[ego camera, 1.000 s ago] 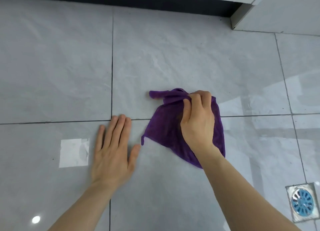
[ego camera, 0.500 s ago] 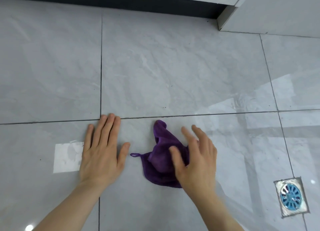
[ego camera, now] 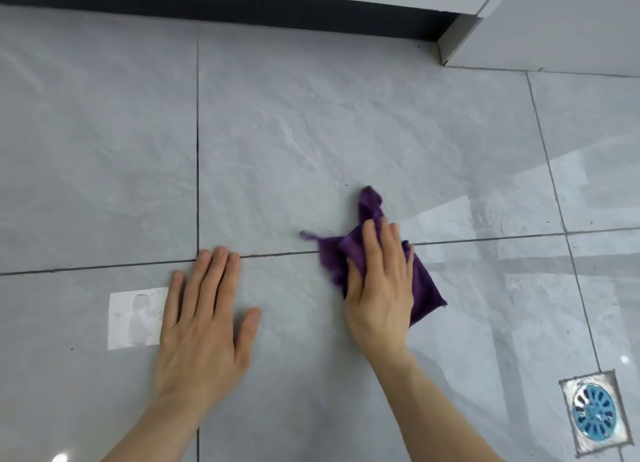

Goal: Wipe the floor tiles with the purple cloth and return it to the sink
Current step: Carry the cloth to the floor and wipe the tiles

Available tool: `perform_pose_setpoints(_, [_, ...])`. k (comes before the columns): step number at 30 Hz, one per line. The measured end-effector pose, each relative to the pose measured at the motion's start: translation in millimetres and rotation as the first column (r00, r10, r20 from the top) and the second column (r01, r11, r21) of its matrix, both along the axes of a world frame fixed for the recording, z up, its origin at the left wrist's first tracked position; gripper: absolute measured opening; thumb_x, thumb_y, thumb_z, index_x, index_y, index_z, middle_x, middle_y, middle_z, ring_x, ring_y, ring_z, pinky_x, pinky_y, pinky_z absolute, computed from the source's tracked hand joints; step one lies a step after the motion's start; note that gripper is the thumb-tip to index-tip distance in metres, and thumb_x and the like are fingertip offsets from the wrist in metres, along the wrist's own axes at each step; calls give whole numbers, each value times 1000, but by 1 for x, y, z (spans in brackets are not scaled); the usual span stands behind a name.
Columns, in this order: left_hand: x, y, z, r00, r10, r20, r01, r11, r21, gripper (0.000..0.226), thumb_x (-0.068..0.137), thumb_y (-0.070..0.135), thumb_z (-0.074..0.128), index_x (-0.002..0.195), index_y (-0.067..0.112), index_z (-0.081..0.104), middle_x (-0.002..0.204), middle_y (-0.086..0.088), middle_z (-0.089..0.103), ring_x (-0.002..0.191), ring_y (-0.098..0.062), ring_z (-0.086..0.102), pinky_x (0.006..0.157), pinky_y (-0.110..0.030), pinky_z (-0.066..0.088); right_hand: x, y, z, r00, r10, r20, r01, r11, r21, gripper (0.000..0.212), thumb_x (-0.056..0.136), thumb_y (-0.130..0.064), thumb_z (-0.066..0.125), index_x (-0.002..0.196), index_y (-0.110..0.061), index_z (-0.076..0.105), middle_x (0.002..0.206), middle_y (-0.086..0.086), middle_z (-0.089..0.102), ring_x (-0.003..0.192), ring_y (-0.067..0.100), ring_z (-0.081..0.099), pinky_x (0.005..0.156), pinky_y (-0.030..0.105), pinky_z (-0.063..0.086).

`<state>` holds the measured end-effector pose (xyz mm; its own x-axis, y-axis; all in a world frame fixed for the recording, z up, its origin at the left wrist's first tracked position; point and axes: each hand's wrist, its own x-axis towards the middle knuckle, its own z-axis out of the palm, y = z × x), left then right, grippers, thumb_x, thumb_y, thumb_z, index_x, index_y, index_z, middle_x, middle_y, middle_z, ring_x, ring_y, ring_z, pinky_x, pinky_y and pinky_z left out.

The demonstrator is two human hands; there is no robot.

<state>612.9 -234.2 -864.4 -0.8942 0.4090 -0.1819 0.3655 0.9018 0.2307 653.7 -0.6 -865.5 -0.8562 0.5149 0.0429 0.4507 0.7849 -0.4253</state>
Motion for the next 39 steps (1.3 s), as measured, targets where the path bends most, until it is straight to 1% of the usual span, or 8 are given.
perform_pose_setpoints(3, [-1, 0, -1, 1000, -4, 9, 4, 1000, 2, 76, 97, 49, 31, 162, 13, 16, 172, -4, 17, 160, -22, 12, 128, -55, 17, -29, 10, 5, 954, -287, -89, 257, 933, -254, 52, 106, -24, 45, 156, -24, 32, 166, -1, 31, 155, 13, 18, 126, 52, 20])
perform_pose_setpoints(6, [-2, 0, -2, 1000, -11, 15, 11, 1000, -19, 77, 97, 51, 30, 162, 13, 16, 172, -5, 18, 160, -23, 13, 127, -56, 19, -69, 26, 8, 926, -349, -143, 284, 894, -347, 57, 103, -38, 30, 158, -22, 27, 167, -2, 29, 157, 12, 15, 128, 49, 13])
perform_pose_setpoints(10, [-2, 1, -2, 1000, -8, 19, 9, 999, -42, 78, 97, 53, 30, 162, 11, 18, 171, -7, 20, 159, -24, 15, 126, -57, 22, -118, 25, -1, 997, -53, 49, 55, 998, -29, 63, 103, -51, 18, 160, -24, 25, 170, 4, 20, 159, 22, 7, 128, 55, 6])
perform_pose_setpoints(15, [-2, 1, -2, 1000, -14, 7, 15, 999, -49, 79, 96, 52, 33, 161, 10, 19, 171, -8, 22, 159, -25, 17, 125, -57, 22, -111, 12, -4, 974, 164, 155, -192, 962, 192, 62, 104, -56, 35, 156, -23, 35, 169, 9, 24, 157, 31, 18, 125, 59, 13])
perform_pose_setpoints(23, [-3, 1, -3, 1000, -7, 0, 7, 1000, -30, 77, 96, 50, 33, 161, 10, 21, 170, -8, 22, 159, -24, 18, 126, -57, 20, -18, -34, 3, 884, 426, 190, -446, 891, 79, 57, 105, -51, 42, 155, -27, 37, 170, 2, 19, 159, 22, 10, 125, 56, 18])
perform_pose_setpoints(30, [-1, 0, -1, 999, -14, -29, 15, 1000, 16, 70, 99, 41, 32, 161, 10, 21, 171, -8, 22, 159, -24, 15, 126, -56, 20, 67, -52, 2, 793, 578, 193, -595, 803, 41, 53, 105, -52, 43, 152, -27, 43, 168, 1, 27, 157, 21, 19, 120, 56, 30])
perform_pose_setpoints(36, [-2, -1, 1, 999, -37, 7, 37, 999, 12, 68, 100, 39, 28, 162, 11, 17, 171, -7, 18, 160, -23, 12, 127, -54, 17, 66, -48, 7, 775, 595, 212, -607, 795, -11, 55, 105, -54, 41, 154, -29, 39, 169, -2, 22, 159, 19, 12, 124, 57, 22])
perform_pose_setpoints(39, [-3, -2, 7, 999, 0, 49, -6, 993, 118, 67, 100, 39, 28, 162, 15, 19, 172, -3, 19, 160, -18, 10, 129, -49, 11, 65, -47, 17, 761, 614, 208, -614, 786, -74, 63, 103, -58, 42, 158, -31, 28, 171, -4, 14, 159, 16, 3, 125, 57, 19])
